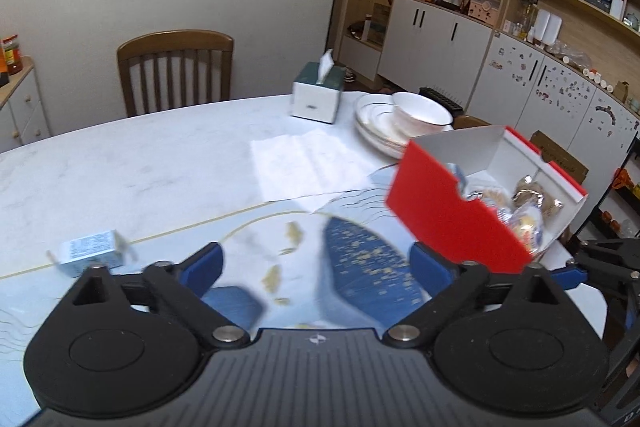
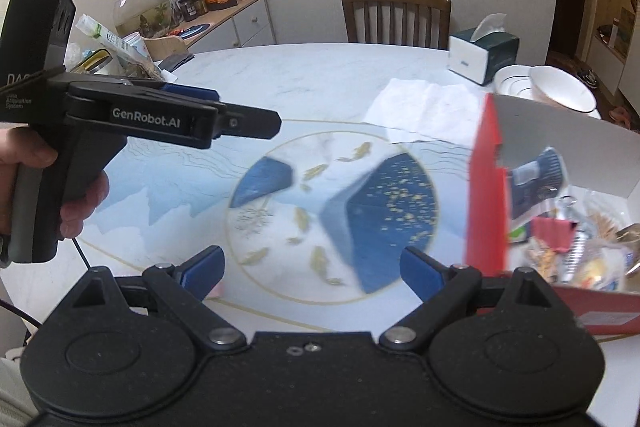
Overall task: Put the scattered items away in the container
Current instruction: 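Withdraw both grippers from the box back over the table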
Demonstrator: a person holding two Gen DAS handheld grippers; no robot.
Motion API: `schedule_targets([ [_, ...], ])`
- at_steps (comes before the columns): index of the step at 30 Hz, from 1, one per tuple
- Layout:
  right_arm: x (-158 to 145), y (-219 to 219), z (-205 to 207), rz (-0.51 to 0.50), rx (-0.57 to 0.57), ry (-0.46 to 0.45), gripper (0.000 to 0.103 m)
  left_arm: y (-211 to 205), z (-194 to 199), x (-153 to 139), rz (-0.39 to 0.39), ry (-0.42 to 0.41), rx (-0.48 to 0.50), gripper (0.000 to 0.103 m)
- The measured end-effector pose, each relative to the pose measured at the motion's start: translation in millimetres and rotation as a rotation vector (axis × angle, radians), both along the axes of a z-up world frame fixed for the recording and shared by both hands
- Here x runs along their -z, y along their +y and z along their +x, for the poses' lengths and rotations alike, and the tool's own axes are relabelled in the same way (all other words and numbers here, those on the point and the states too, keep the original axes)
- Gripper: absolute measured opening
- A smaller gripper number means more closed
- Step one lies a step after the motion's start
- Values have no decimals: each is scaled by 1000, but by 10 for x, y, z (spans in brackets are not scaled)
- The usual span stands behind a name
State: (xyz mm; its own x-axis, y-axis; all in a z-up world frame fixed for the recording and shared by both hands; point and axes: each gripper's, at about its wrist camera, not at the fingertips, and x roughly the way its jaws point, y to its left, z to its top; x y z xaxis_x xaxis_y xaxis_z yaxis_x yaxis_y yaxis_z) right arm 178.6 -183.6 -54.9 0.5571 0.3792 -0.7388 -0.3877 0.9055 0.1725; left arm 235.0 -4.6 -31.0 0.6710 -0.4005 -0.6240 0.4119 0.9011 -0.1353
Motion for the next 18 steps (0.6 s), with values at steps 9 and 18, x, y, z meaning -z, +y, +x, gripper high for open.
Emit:
schedule_targets([
  [9,309,691,56,-39,-24,58,94,609,110,149,48,-22,3,102],
  [18,497,1028,108,-61,-22,116,94,1033,400,340,115,-41,38,102],
])
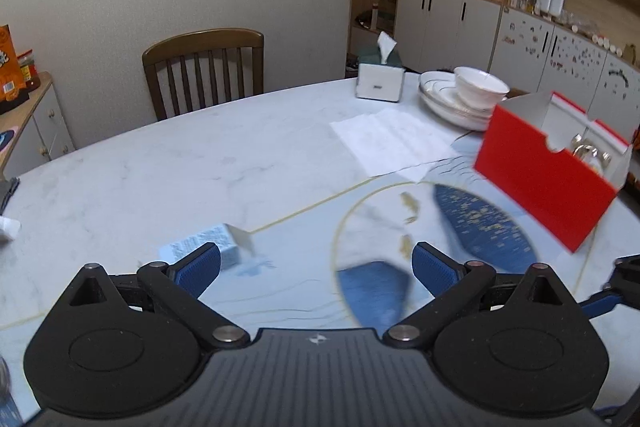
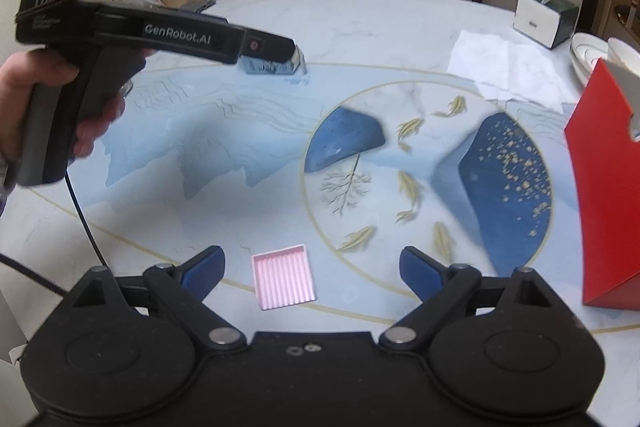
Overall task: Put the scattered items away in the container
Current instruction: 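Withdraw both grippers from the box back over the table, then grasp the white milk carton with the left gripper while the right grasps the pink ridged square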
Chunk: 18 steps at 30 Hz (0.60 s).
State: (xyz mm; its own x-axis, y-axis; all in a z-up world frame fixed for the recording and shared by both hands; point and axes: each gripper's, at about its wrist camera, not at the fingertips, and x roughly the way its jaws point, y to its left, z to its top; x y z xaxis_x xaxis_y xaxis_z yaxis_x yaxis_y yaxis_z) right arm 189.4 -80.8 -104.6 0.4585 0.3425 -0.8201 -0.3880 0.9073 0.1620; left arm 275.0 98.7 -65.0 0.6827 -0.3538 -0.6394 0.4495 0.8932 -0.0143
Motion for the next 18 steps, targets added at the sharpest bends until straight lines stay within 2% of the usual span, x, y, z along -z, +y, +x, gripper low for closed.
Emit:
schedule_targets([
  [11,121,203,59,-46,11,41,93,250,538,270,127,-47,114,102],
  [18,222,281,83,-86,3,68,91,295,816,529,195,-22,176,102],
])
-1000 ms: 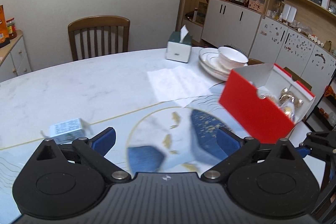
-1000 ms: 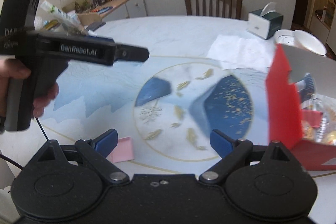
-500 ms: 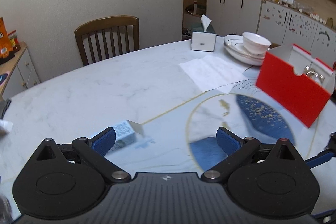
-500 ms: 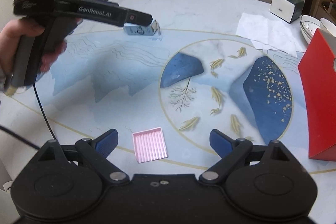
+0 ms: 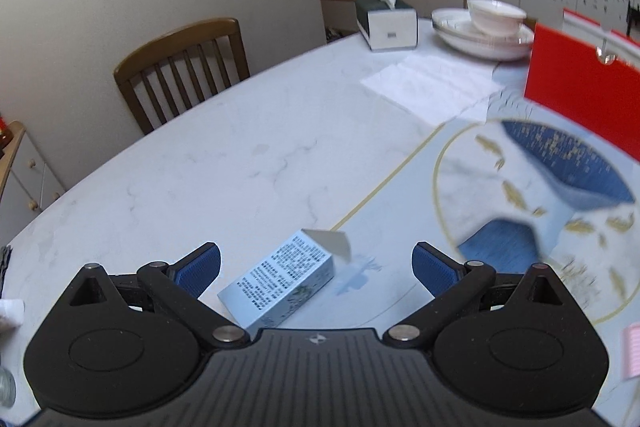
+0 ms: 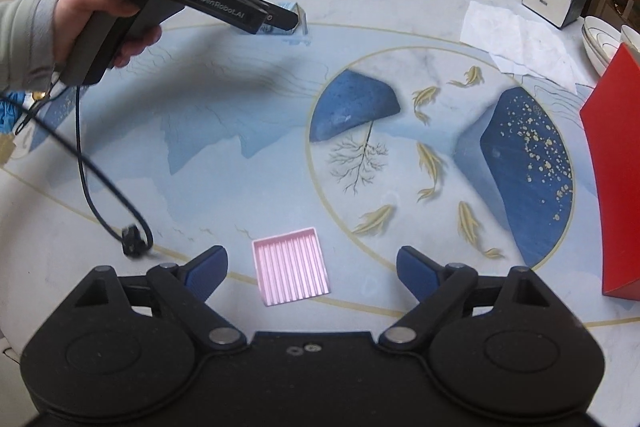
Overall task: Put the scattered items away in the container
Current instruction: 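Grasp the white milk carton with the left gripper while the right grasps the pink ridged square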
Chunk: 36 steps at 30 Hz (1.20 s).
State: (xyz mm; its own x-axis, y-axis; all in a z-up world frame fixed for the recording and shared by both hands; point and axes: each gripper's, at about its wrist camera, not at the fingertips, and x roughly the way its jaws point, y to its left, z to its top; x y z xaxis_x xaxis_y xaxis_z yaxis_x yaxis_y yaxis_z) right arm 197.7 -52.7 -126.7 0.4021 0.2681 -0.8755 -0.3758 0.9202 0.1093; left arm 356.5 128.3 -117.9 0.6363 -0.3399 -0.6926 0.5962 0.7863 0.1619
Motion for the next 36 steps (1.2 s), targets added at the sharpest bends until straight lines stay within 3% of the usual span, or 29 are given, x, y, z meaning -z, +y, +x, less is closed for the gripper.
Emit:
schedule_targets([
  [10,53,40,14,-23,-11,16,86,34,222,255,80,18,36,102],
  [24,136,107,19,-54,-32,21,77,-16,214,293,65,26,64,99],
  [30,157,187,-16,-88,-66,2,72,-13,209,278,39,35,47,83],
  [34,154,210,-17,-101,-71,-10,69,-11,170,263,15,58,46,66],
  [36,153,213,-14,-102,-72,-13,67,-11,129,258,11,57,44,64],
])
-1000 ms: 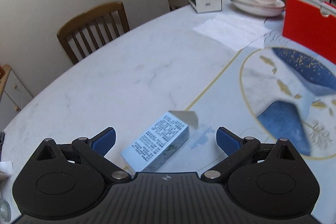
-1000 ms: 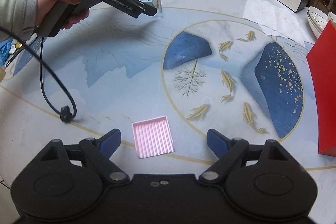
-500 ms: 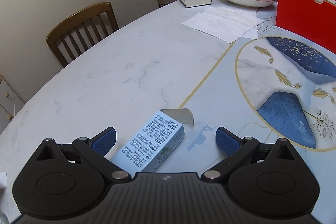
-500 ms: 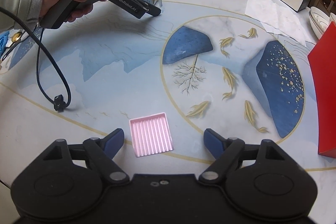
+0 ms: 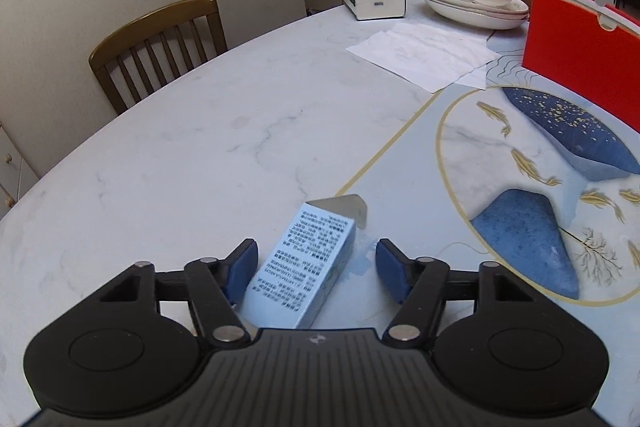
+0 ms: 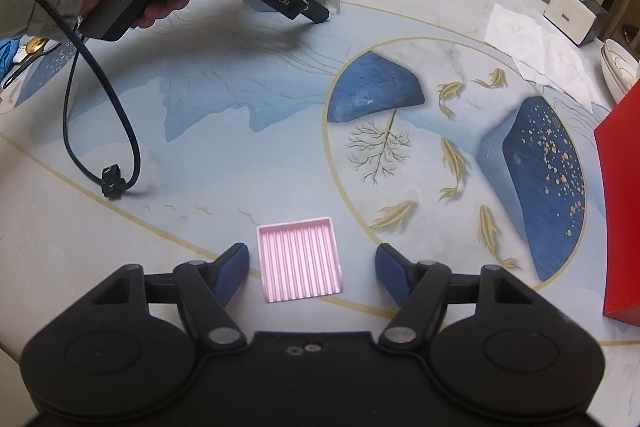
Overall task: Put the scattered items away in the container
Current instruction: 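Grasp the white milk carton with the left gripper while the right grasps the pink ridged square, then carry the milk carton and pink square over the red box with both grippers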
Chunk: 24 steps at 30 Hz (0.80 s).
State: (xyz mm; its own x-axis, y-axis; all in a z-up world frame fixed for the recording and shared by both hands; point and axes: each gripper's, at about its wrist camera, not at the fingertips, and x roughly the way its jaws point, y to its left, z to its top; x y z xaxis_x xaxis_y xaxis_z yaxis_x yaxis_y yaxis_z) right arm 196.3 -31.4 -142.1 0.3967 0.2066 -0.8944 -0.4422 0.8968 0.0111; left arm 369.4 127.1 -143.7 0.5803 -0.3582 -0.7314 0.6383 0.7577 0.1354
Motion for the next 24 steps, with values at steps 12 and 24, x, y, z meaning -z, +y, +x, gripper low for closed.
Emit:
schedule_targets([
  [12,-30,-40,7,-9,4,-26,49,-70,-259,-22,-45,56,-90,35],
  [24,-54,-166,-20,-8,47,-42,40,-293,-733,-38,-65,93,-139,30],
])
